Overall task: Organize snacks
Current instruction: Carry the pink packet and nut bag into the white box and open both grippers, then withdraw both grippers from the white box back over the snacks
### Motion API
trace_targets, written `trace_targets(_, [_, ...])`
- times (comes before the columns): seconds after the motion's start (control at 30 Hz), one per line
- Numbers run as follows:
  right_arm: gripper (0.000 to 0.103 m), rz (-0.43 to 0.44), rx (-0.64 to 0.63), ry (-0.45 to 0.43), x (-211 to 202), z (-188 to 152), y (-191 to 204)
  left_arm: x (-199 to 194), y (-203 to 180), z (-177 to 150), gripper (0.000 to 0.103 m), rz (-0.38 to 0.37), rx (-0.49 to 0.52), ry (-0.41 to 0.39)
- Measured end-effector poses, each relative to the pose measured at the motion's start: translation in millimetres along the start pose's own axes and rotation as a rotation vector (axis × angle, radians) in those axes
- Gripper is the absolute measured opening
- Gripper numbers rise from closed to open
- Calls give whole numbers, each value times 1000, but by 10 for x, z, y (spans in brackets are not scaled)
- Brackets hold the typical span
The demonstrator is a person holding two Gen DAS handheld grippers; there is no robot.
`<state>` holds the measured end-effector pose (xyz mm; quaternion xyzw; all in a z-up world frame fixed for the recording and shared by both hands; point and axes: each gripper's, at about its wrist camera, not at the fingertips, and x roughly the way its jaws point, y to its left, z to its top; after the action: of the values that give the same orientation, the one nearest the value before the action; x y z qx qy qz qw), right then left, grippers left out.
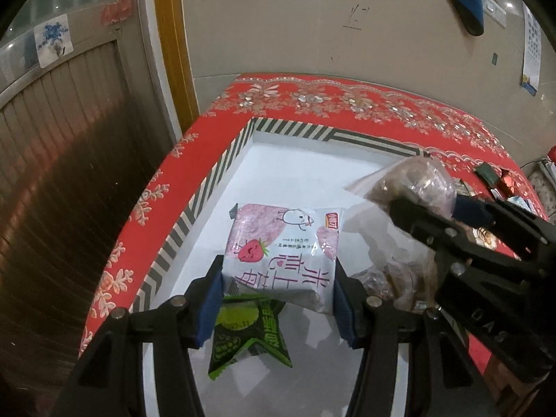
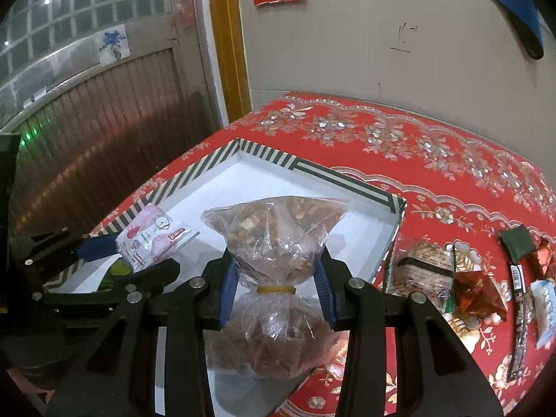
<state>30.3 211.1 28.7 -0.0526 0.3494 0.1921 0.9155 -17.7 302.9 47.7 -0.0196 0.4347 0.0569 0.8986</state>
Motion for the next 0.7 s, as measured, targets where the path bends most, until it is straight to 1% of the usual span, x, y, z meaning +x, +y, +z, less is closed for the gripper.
trace_targets(0.2, [39,-7,3,-1,15,-3,-4,16,11,1,59,8,2,6])
trace_targets(0.3, [40,-10,4,-3,14,-1,4,6,17,5,60,14,-2,6])
trace_targets(0.37, [42,-5,11,-2,6,-8,-4,9,17,3,63,16,-2,9])
trace_targets(0.43, [42,3,20,-1,4,-8,-22,10,15,3,69,20,-3,11])
trace_targets(0.47, [43,7,27,-2,-2,-11,-33,9,14,3,70,21,-3,11])
trace_targets(0.53, [46,19,40,-2,-9,-14,-51,6,14,3,79,28,-4,13])
trace_targets(0.57, [50,26,51,-3,-14,-17,-63,2,18,4,81,31,-7,13])
trace_targets(0.6, [57,33,61,-5,-20,-19,-70,-6,27,5,87,36,-14,12])
trace_targets(0.63, [58,42,70,-15,-42,-20,-80,-17,36,8,90,38,-20,9])
trace_targets(0.7, [59,51,69,-34,-87,-16,-75,-37,58,15,92,45,-28,4])
